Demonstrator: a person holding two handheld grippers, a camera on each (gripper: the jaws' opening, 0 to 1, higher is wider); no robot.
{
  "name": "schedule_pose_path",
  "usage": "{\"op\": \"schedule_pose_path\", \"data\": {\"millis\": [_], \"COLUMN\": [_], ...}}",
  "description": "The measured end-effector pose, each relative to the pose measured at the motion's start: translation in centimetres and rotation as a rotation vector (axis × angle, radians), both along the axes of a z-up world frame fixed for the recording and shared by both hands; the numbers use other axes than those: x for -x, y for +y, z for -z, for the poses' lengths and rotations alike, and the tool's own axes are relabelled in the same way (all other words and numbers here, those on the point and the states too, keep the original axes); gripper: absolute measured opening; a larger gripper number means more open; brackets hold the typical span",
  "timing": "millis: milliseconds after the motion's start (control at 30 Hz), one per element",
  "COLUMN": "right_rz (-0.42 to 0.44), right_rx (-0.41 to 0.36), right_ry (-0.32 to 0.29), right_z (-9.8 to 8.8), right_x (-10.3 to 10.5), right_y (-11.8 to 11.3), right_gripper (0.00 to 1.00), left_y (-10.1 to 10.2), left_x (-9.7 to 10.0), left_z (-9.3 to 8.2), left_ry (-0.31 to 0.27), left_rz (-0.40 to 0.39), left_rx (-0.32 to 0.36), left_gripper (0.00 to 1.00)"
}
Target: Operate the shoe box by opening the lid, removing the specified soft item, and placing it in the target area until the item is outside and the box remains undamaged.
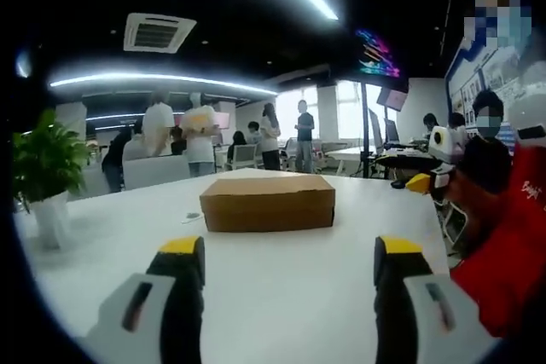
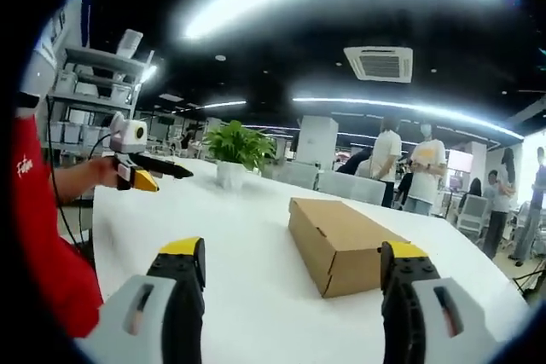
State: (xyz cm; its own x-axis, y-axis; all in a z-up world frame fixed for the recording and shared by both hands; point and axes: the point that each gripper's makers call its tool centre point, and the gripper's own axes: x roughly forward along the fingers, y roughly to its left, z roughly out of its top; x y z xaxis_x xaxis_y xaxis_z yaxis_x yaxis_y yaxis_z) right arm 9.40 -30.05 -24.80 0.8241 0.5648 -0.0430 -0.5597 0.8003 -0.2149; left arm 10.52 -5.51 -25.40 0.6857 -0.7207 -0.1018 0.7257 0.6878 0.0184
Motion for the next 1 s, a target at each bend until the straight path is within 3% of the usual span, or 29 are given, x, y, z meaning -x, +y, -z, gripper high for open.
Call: {"op": "schedule_pose_path", "data": {"millis": [167,300,433,500,567,767,867,1000], "right_rz": [0.09,0.049,0.051,0.047,0.053,0.049,0.041,0.059], "right_rx": [0.174,0.083,0.084,0.063,-0.001,-0.027,-0.092,-0.126], "right_ry": [-0.04,-0.012,-0.022,-0.003,-0.035,-0.017,0.015,0.0], "right_z": [1.0,1.2,1.2,1.1,-0.2,0.5,0.7,0.3], "right_x": [-0.9,-0.4,-0.3,-0.3,0.0,-0.1,-0.4,-0.6], "right_y": [-1.5,-0.8,-0.8,-0.7,-0.5,-0.7,-0.9,-1.4], "right_gripper": [0.81,0.81,0.81,0.83,0.85,0.76,0.77,0.78], "left_y": [-0.2,0.2,0.5,0.4,0.1,-0.8,-1.0,-1.2], "left_x": [-1.3,-1.9,-2.6,-3.0,-3.2,-3.4,-3.6,-4.0], "left_z": [0.9,1.7,2.0,2.0,2.1,3.0,3.0,2.8], "left_ry": [0.027,0.038,0.054,0.055,0.062,0.064,0.056,0.053], "left_rz": [0.02,0.018,0.018,0.025,0.035,0.069,0.076,0.075], "left_rx": [0.032,0.017,0.027,0.026,0.023,0.0,0.009,0.02], "left_gripper": [0.85,0.86,0.86,0.86,0.86,0.86,0.86,0.86]}}
